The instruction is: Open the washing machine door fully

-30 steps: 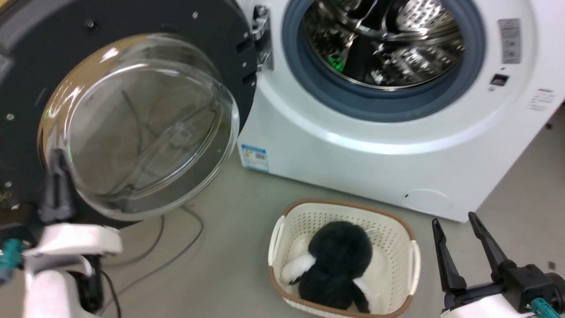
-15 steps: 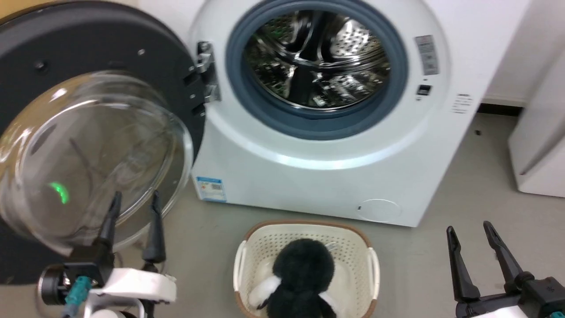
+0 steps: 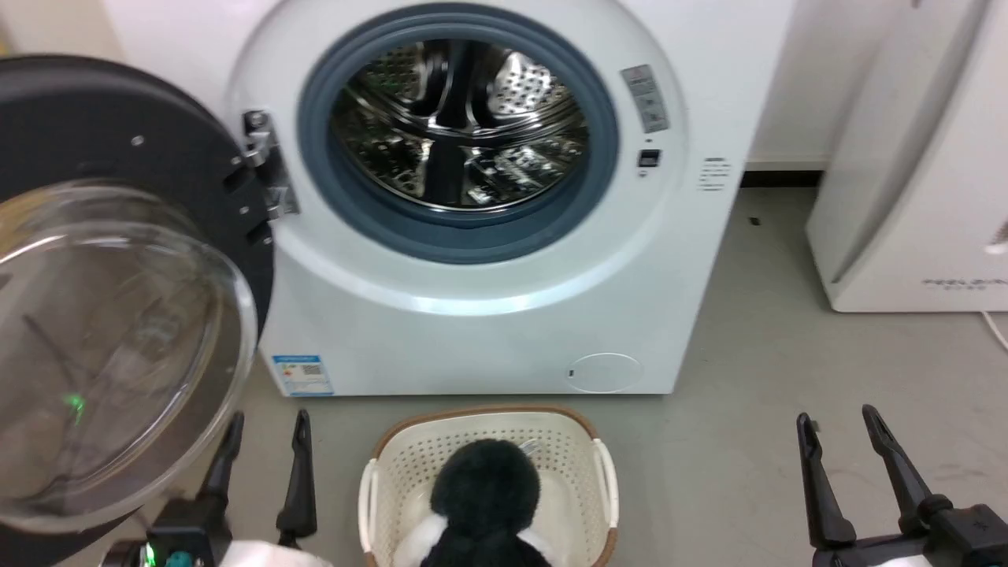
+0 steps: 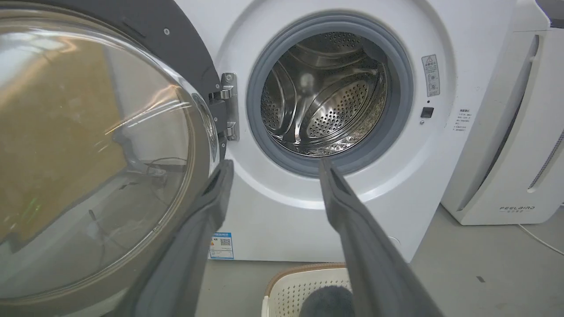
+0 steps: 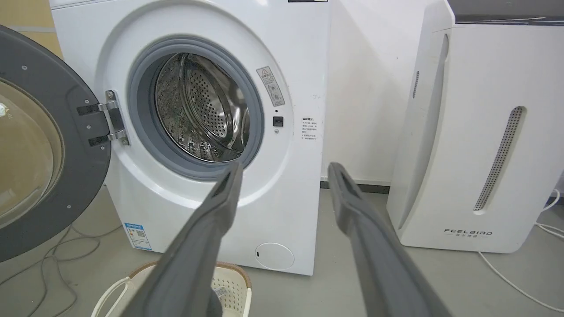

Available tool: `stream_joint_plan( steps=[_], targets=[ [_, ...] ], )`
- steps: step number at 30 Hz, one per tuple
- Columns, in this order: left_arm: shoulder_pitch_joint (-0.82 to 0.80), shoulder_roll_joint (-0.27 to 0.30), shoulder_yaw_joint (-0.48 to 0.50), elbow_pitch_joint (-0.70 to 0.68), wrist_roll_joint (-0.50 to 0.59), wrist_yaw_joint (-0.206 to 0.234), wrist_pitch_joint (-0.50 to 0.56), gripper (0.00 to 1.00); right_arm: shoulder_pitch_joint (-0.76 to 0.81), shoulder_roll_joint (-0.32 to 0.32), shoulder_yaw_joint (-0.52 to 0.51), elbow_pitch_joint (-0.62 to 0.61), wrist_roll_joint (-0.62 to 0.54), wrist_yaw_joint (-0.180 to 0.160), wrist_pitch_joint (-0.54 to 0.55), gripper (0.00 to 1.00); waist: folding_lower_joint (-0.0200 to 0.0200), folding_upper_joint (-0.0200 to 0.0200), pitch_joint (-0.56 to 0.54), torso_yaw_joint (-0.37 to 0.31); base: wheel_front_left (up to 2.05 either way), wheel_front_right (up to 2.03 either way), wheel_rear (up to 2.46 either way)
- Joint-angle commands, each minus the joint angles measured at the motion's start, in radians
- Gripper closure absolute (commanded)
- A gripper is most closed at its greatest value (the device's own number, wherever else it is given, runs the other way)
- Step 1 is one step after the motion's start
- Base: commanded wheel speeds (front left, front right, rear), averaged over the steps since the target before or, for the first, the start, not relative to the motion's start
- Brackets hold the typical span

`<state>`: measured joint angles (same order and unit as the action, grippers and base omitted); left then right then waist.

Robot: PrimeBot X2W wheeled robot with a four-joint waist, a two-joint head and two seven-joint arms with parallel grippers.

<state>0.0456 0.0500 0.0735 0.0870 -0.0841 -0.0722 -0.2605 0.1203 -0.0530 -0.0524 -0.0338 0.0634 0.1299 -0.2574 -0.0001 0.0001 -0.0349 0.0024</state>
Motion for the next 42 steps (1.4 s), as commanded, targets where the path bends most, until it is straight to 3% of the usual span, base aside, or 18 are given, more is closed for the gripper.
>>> stream_joint_plan(
  steps=[1,6,7,42],
  targets=[
    [0.022,0.001,-0.004,0.0,-0.006,0.009,-0.001,0.0,0.015,0.003,0.001,-0.001,0.005,0.001,-0.004,0.0,0.0001,-0.0001,-0.005,-0.024,0.0,0.0,0.0],
    [0.047,0.0,-0.013,0.01,-0.015,0.022,-0.001,0.0,0.028,0.003,0.004,0.001,0.011,0.001,-0.004,0.0,0.0001,-0.0001,-0.007,-0.045,0.0,0.0,0.0],
    [0.038,-0.001,-0.013,0.009,-0.015,0.021,0.0,1.0,0.019,0.0,0.002,0.001,0.008,0.0,0.0,1.0,0.0001,-0.0001,-0.007,-0.045,0.0,0.0,0.0],
    [0.017,0.0,-0.029,-0.015,0.009,0.033,0.063,1.0,-0.016,0.001,0.013,0.009,-0.009,0.0,0.063,1.0,0.0001,-0.0001,0.003,-0.036,0.0,0.0,0.0]
  ],
)
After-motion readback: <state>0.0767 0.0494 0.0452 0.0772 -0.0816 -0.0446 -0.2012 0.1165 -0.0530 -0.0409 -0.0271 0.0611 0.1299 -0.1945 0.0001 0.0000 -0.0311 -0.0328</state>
